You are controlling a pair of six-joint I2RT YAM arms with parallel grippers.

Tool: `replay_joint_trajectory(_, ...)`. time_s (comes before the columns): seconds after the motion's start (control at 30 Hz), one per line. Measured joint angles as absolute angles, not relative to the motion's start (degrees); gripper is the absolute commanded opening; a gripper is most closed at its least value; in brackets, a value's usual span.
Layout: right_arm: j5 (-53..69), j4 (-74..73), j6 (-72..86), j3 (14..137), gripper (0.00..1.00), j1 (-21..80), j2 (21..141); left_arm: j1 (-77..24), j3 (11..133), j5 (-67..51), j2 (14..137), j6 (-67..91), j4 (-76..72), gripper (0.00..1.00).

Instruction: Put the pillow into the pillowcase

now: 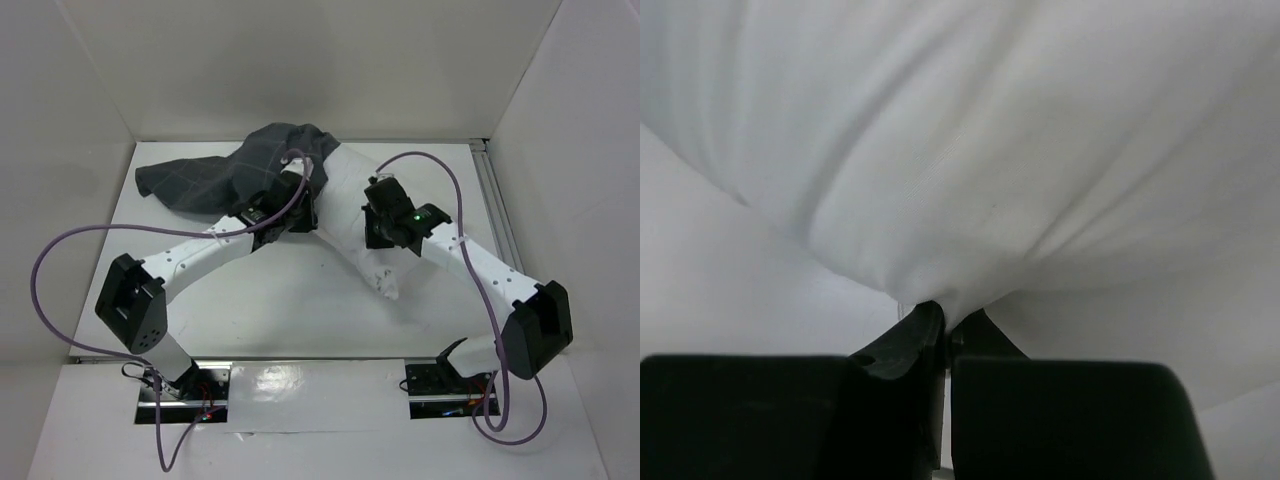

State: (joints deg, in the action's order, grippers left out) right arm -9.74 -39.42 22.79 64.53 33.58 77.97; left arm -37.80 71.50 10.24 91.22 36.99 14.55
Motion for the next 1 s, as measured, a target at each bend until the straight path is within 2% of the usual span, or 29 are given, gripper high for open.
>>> replay_joint_trajectory(0.17, -10.6, -38.1, 22.7, 67.9, 0.0, 31.8, 79.6, -42.8, 79.4, 9.2, 92.6, 35.7, 18.0, 0.0)
replay_joint_trajectory(0.33, -9.9, -37.2, 21.9, 67.9, 0.0, 27.4, 80.2, -43.5, 84.1, 7.9, 92.6, 34.0, 24.1, 0.0)
replay_joint_trajectory(0.47, -9.5, -36.1, 20.1, 69.1, 0.0, 25.1, 79.1, -43.0, 92.9, 7.5, 92.8, 31.0, 32.7, 0.0)
replay_joint_trajectory(0.6, -8.7, -36.9, 18.7, 71.7, 0.0, 24.8, 74.3, -42.9, 101.3, 6.2, 91.9, 29.8, 37.6, 0.0)
replay_joint_trajectory(1.0, -1.4, -54.9, 17.7, 82.0, 0.0, 26.0, 56.7, -53.9, 105.6, 1.8, 78.7, 33.6, 52.4, 0.0)
